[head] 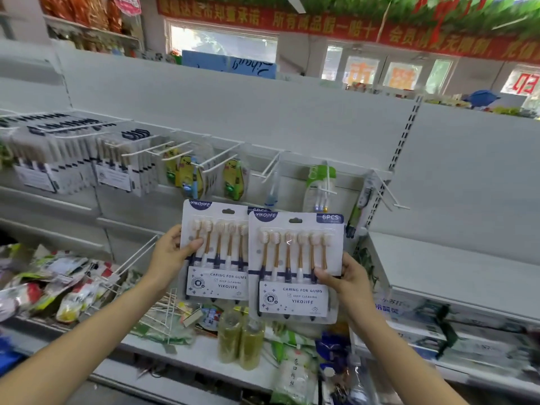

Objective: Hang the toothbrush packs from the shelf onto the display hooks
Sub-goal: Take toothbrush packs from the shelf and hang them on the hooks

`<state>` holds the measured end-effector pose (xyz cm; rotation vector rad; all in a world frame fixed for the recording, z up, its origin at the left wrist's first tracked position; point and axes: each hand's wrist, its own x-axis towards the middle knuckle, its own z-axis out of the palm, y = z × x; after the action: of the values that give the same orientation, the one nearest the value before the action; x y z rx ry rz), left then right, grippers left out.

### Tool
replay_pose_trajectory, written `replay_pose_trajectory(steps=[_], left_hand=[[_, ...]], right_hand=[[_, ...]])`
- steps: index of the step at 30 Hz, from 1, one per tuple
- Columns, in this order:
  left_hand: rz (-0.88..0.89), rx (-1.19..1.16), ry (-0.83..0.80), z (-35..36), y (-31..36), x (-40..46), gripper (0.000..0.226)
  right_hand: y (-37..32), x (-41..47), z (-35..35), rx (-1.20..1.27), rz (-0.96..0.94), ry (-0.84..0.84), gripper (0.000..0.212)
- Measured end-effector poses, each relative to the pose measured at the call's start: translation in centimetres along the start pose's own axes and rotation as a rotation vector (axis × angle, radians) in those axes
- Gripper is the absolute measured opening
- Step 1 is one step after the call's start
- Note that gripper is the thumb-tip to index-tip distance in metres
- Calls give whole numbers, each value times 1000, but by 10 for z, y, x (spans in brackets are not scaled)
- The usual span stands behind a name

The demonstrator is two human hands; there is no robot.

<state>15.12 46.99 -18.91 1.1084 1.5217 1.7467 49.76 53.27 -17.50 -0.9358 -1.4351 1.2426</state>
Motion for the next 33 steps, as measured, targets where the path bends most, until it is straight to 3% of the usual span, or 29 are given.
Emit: replay_pose_trajectory(steps=[13, 33], left_hand=[[-24, -42, 138, -123, -7, 58, 31], [20, 40, 55, -375, -28, 244, 28]], right_hand=[[4, 57, 125, 21, -43, -161, 36], [19, 93, 402, 22, -7, 35, 35]])
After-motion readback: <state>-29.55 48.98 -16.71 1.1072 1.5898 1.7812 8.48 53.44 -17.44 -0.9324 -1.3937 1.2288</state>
